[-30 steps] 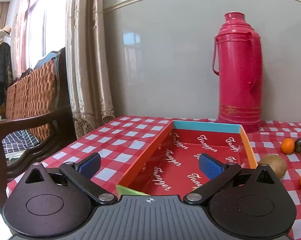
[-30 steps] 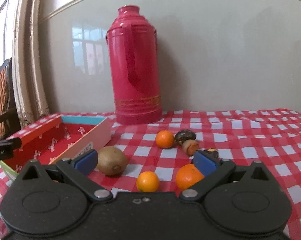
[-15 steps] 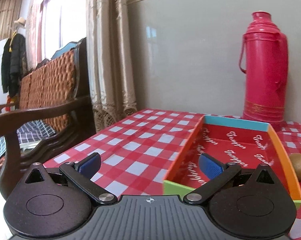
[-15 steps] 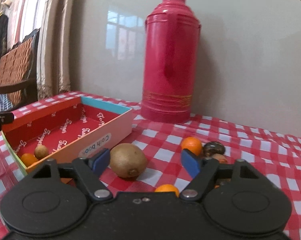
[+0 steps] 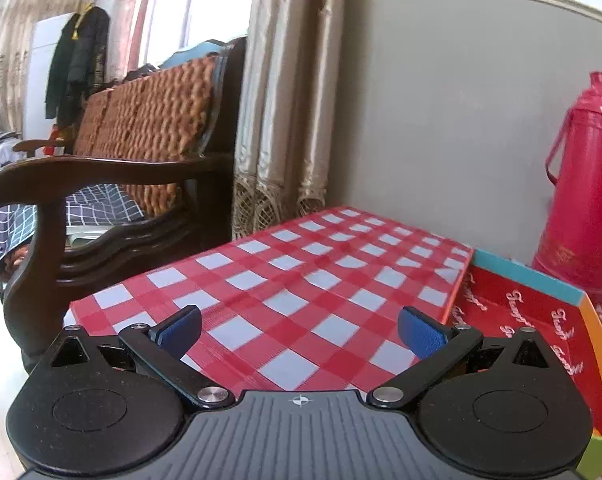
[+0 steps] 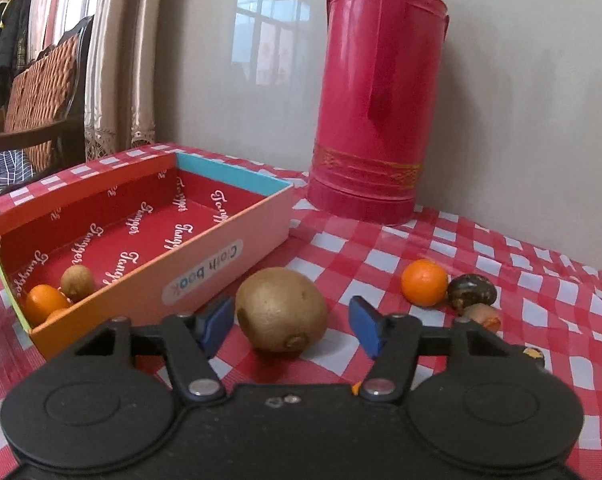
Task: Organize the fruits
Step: 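Withdraw the left tool from the box while the right tool approaches the kiwi, then close the right tool on the brown kiwi, then carry the kiwi into the box and open the right tool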
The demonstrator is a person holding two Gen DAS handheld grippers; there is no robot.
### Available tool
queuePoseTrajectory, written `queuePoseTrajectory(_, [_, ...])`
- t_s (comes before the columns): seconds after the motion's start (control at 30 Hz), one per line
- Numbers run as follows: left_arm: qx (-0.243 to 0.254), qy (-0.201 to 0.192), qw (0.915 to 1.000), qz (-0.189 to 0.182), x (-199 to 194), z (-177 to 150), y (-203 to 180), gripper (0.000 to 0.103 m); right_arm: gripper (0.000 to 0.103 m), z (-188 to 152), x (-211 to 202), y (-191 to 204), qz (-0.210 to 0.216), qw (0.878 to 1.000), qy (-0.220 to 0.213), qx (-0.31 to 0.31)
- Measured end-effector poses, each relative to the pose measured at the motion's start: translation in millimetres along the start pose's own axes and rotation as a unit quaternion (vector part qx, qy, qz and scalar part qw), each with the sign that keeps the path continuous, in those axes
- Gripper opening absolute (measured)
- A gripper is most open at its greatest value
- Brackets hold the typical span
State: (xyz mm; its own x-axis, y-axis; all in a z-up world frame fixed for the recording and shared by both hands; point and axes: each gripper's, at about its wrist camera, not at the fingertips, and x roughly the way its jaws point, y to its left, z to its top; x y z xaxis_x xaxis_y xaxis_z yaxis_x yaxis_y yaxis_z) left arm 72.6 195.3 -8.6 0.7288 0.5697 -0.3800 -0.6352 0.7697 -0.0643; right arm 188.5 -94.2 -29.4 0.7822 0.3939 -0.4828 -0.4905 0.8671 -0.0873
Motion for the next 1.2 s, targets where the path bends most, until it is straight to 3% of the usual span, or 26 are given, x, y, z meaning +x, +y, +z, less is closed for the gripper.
queuePoseTrajectory(0.27, [-0.011, 0.016, 0.9998, 0.003, 8, -1, 12, 0.103, 0.055, 2, 9, 3, 0.0, 1.0, 0.014, -0.002])
queuePoseTrajectory(0.63, [-0.025, 0.031, 0.9992, 0.011, 14, -3, 29, 0.103, 0.046, 3, 16, 7, -0.011, 1.0, 0.025, 0.003])
queuePoseTrajectory(1.2, [-0.03, 0.036, 0.9989, -0.004, 10, -4, 27, 0.103, 0.045, 7, -11, 7, -0.023, 1.0, 0.016, 0.001])
